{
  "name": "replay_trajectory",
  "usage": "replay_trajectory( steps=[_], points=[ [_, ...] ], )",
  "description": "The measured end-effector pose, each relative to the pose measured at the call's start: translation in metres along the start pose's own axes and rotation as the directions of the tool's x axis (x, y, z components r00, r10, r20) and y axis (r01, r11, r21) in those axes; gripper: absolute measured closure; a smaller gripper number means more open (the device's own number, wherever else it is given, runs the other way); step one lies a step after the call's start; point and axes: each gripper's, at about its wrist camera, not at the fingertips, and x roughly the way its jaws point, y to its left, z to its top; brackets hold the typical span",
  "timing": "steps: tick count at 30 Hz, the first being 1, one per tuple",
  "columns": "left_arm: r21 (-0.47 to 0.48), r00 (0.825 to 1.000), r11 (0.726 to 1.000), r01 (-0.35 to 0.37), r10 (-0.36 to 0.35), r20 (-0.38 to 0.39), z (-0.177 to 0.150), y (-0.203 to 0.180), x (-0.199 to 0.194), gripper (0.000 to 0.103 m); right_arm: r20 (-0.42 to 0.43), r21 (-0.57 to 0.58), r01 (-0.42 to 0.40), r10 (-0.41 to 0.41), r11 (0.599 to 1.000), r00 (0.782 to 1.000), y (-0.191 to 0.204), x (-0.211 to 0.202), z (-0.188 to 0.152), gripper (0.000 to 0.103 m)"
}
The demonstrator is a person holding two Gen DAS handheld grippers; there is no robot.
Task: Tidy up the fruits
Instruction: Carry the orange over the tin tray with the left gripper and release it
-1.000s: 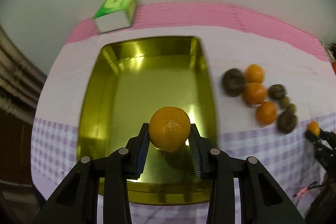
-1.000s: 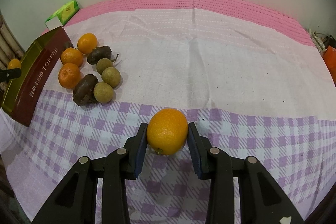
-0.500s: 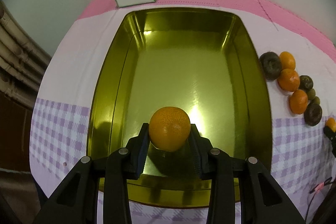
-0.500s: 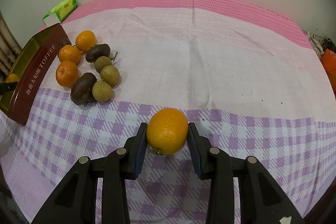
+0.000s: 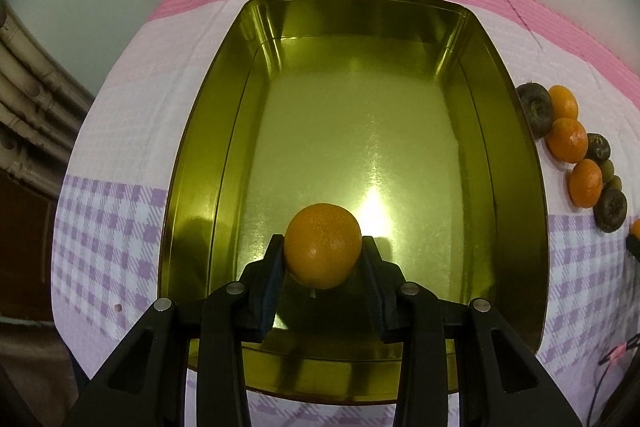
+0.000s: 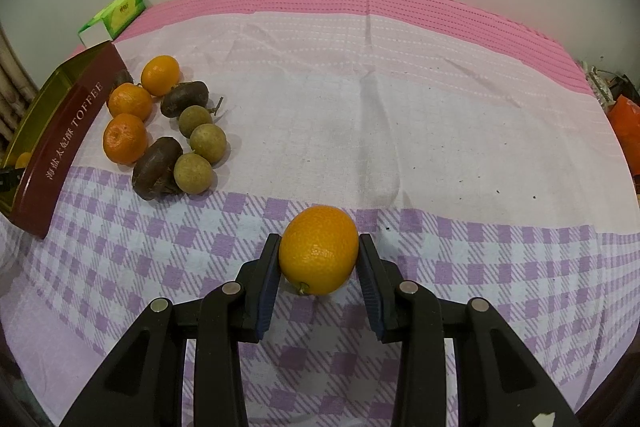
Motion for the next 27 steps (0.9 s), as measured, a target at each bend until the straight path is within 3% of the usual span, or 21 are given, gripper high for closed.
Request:
replay_trajectory(
  steps=[10,13,15,21,27],
  points=[
    [-0.004,1.000,1.000,0.005,-0.005,-0.004,0.000,0.000,0.001,0.063,-0.004,-0.001,0.009,-0.009,1.000,1.000,0.002,0.001,0.000,0.069],
    [-0.003,1.000,1.000,0.010,-0.010,0.008,0.000,0.002,-0.002,0.055,-0.003,-0.006,0.019,-0.019,1.000,1.000,0.002,-0.002,0.001,0.069],
    [0.000,0.999,1.000,0.012,-0.012,0.030,0.001,0.002,-0.008,0.047,-0.002,-0.008,0.024,-0.024,1.000,1.000,0.004,-0.004,0.001,0.069],
    [0.005,0.994,1.000,0.027,-0.028,0.110,0.004,0.005,-0.030,0.037,0.030,-0.027,0.030,-0.030,0.999,0.999,0.011,-0.021,0.008,0.069],
    [-0.041,0.976,0.999,-0.017,0.026,0.215,0.006,0.020,-0.059,0.029,0.081,-0.090,-0.018,0.025,0.996,0.996,0.037,-0.045,0.025,0.069]
  ],
)
